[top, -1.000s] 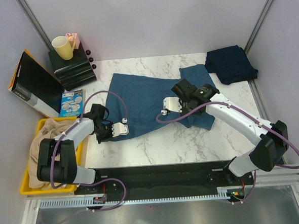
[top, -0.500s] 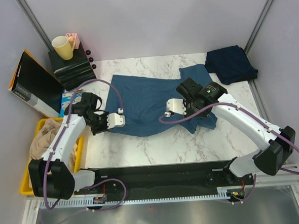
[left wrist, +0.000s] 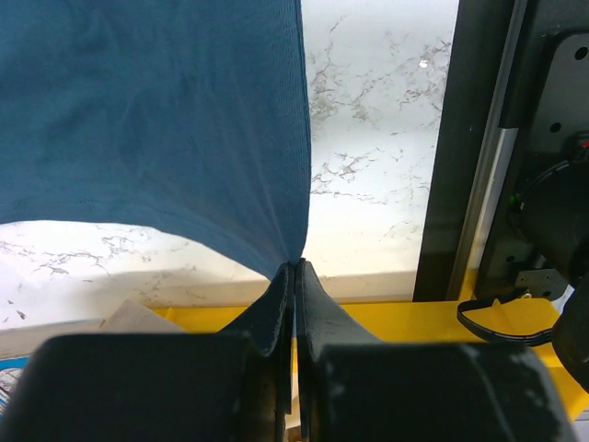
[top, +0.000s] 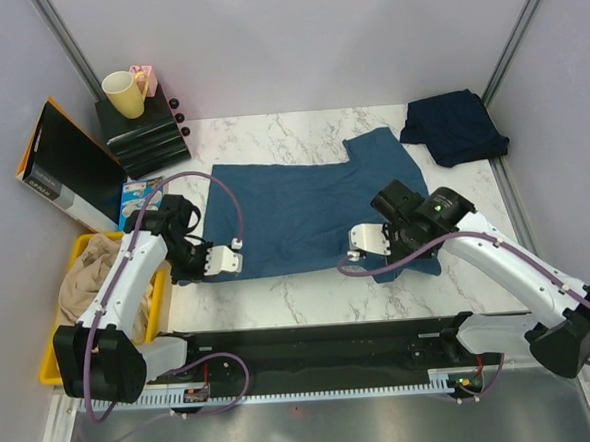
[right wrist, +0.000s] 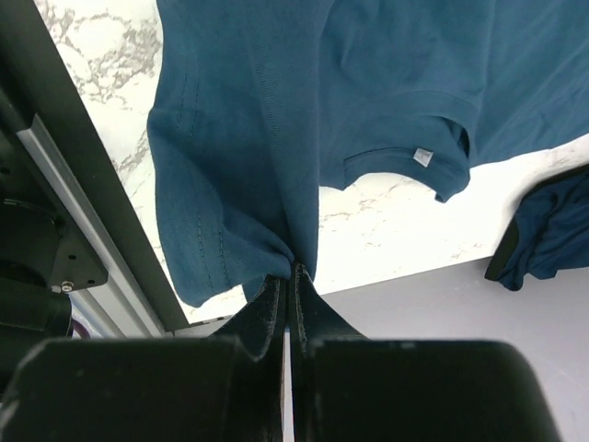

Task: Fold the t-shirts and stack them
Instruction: Flatten the tshirt out

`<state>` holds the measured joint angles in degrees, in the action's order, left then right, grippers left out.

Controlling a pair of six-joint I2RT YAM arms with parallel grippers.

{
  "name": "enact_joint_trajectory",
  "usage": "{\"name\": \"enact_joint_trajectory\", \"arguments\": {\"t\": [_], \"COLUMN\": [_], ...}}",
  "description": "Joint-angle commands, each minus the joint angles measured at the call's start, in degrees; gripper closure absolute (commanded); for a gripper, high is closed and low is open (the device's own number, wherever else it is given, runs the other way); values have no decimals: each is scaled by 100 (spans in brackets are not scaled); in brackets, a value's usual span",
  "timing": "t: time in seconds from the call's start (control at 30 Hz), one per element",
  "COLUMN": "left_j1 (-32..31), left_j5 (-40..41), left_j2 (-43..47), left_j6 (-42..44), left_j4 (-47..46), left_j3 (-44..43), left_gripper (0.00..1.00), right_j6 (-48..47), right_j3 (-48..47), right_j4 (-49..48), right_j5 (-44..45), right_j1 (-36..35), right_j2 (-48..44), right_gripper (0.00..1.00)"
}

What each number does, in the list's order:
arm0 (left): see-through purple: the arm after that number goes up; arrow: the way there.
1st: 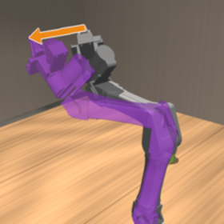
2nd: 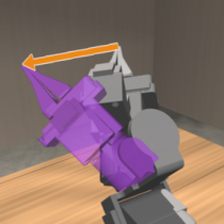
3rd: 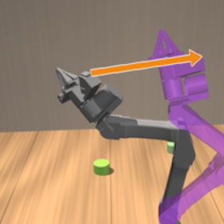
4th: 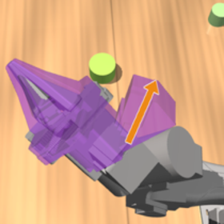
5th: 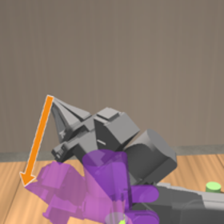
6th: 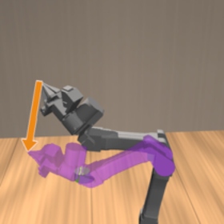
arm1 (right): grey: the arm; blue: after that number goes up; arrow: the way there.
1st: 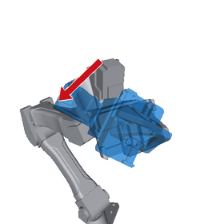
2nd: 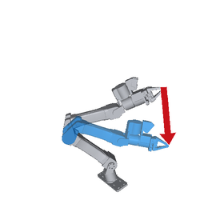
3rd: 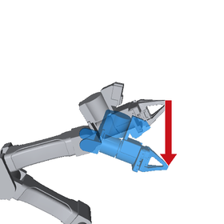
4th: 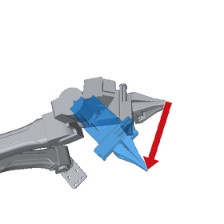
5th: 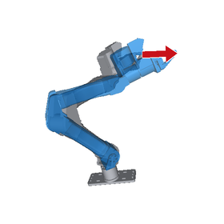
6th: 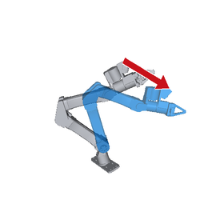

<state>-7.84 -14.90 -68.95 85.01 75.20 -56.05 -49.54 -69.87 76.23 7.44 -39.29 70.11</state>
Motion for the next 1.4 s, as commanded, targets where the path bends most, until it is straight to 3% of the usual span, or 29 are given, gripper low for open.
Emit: {"name": "enact_joint_trajectory", "arguments": {"t": [0.0, 0.2, 0.3, 0.43, 0.5, 0.63, 0.77, 0.83, 1.03, 1.37], "left_j1": [28, 28, 19, 19, 28, 45, 72, 115, 212, 353], "left_j5": [189, 154, 189, 189, 259, 452, 759, 874, 1234, 901], "left_j2": [-48, -207, -303, -715, -926, -1777, -2412, -2509, -2018, -656], "left_j6": [244, 217, 209, 42, -63, -195, -309, -284, -2, -380], "left_j4": [812, 926, 891, 725, 637, 540, 60, -319, -2280, -3634], "left_j3": [-72, -414, -808, -1775, -2601, -4445, -6728, -7207, -7227, -6806], "left_gripper": [98, 98, 98, 98, 98, 98, 98, 98, 98, 98], "right_j6": [-223, -161, -214, -677, -1100, -2207, -2692, -3043, -3912, -5363], "right_j3": [421, 588, 457, 53, 52, -201, -1361, -2053, -3427, -3464], "right_j4": [648, 683, 210, -1139, -1871, -4354, -5335, -5730, -6416, -8140], "right_j5": [337, 337, 757, 1598, 2048, 2498, 2577, 2640, 2613, 2288], "right_j1": [-9, -9, -18, -9, 35, 368, 720, 817, 932, 914], "right_j2": [-374, -673, -945, -1060, -1087, -886, -253, 63, 416, -181], "right_gripper": [100, 100, 100, 100, 100, 100, 100, 100, 100, 100]}}
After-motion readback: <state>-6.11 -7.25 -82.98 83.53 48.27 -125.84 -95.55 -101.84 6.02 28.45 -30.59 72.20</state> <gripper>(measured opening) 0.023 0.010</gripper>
